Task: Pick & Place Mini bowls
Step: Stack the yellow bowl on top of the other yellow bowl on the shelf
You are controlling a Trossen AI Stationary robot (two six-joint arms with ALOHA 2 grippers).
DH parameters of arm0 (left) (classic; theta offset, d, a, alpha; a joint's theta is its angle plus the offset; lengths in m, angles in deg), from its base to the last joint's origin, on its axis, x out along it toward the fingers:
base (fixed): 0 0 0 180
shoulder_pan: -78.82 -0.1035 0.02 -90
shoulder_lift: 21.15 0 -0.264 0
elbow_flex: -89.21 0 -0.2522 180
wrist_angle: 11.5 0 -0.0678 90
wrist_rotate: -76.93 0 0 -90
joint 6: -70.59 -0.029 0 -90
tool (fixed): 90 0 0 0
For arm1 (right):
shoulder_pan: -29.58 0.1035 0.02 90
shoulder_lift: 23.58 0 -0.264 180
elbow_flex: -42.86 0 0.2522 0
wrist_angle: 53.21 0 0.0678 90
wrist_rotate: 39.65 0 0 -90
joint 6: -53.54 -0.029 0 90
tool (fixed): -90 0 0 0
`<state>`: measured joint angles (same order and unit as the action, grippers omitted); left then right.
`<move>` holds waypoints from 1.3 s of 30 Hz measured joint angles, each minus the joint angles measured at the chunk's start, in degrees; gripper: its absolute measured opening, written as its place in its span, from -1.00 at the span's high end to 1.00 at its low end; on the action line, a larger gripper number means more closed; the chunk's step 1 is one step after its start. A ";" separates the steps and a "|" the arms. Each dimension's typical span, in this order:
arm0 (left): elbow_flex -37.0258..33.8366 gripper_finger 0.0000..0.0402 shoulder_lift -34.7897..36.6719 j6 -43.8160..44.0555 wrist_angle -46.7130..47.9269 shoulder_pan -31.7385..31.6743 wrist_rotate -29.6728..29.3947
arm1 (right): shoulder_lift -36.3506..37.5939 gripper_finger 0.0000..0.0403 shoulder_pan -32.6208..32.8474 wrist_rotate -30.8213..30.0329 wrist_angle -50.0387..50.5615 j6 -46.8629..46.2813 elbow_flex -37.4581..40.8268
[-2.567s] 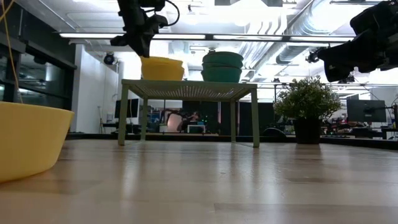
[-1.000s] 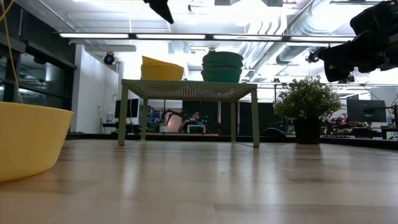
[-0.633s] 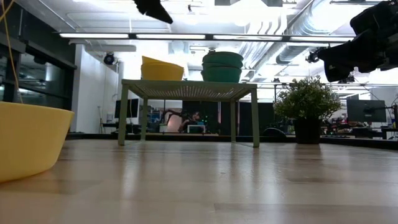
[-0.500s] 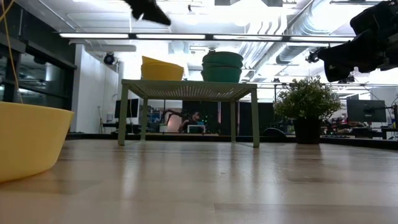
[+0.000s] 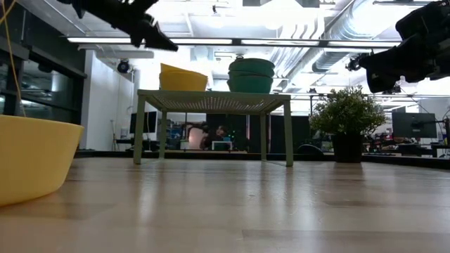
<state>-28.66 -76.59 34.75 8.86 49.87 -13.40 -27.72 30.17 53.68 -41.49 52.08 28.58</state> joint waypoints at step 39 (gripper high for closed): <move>-0.62 0.49 -2.01 9.20 -4.65 -5.42 11.02 | -0.35 1.00 -0.01 0.07 0.02 0.00 0.00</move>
<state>-29.28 -78.60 43.96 4.21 44.45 -2.38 -28.07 30.16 53.75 -41.47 52.08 28.58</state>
